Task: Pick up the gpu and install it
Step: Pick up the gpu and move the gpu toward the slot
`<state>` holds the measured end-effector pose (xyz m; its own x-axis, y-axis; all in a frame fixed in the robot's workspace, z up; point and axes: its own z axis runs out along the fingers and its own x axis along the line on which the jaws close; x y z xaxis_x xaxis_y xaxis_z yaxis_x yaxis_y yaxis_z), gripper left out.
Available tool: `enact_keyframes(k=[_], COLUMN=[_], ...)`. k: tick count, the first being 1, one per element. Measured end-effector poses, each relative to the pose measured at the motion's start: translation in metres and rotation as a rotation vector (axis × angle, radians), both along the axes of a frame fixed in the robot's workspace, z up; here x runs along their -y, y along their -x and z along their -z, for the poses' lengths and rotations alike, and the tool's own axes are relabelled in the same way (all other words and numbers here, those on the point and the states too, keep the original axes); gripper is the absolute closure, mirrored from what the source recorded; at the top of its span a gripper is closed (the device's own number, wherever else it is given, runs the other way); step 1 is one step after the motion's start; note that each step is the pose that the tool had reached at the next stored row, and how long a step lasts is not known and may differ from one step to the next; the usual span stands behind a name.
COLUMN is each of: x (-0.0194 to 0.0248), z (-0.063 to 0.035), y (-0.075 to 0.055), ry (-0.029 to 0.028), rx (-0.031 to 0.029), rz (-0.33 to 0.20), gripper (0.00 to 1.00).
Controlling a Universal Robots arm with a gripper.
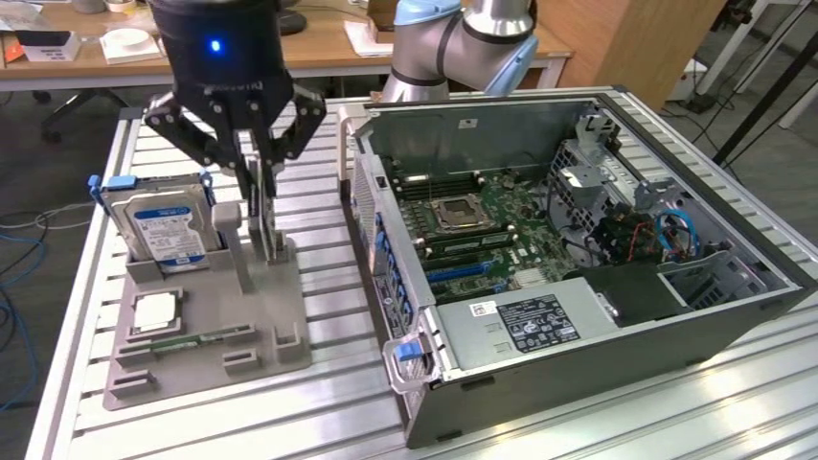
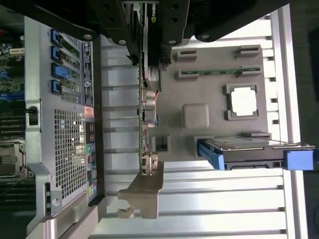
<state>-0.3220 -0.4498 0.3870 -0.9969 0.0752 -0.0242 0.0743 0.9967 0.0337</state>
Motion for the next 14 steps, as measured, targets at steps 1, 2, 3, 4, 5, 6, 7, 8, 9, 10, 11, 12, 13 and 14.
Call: enact_keyframes(k=[1,2,3,4,5,6,7,8,9,10,11,12,13,14], x=[0.0000,0.0000,0.0000,0.0000,0.0000,0.0000,0.0000,0.0000,0.0000,0.0000,0.0000,0.0000,0.0000,0.0000], z=[-0.0032,-0.0065,-0.0095,-0.0128,-0.0161,-0.0192,-0.0211,-0.0214,-0.0215,-0.0214,-0.0215,-0.0215,-0.0215,-0.0215], y=[0.000,0.000,0.000,0.000,0.000,0.000,0.001,0.001,0.001,0.001,0.001,0.001,0.001,0.001], ry=[0.0000,0.0000,-0.0001,0.0000,0.0000,0.0000,-0.0001,-0.0020,-0.0020,-0.0020,-0.0020,-0.0020,-0.0020,-0.0019], rx=[0.0000,0.0000,0.0001,0.0001,0.0001,0.0000,0.0001,0.0001,0.0002,0.0002,0.0001,0.0001,0.0001,0.0001], rz=[0.000,0.000,0.000,0.000,0.000,0.000,0.000,0.000,0.000,0.000,0.000,0.000,0.000,0.000], gripper=[0.73,0.73,0.73,0.73,0.73,0.73,0.73,0.73,0.73,0.73,0.73,0.73,0.74,0.74])
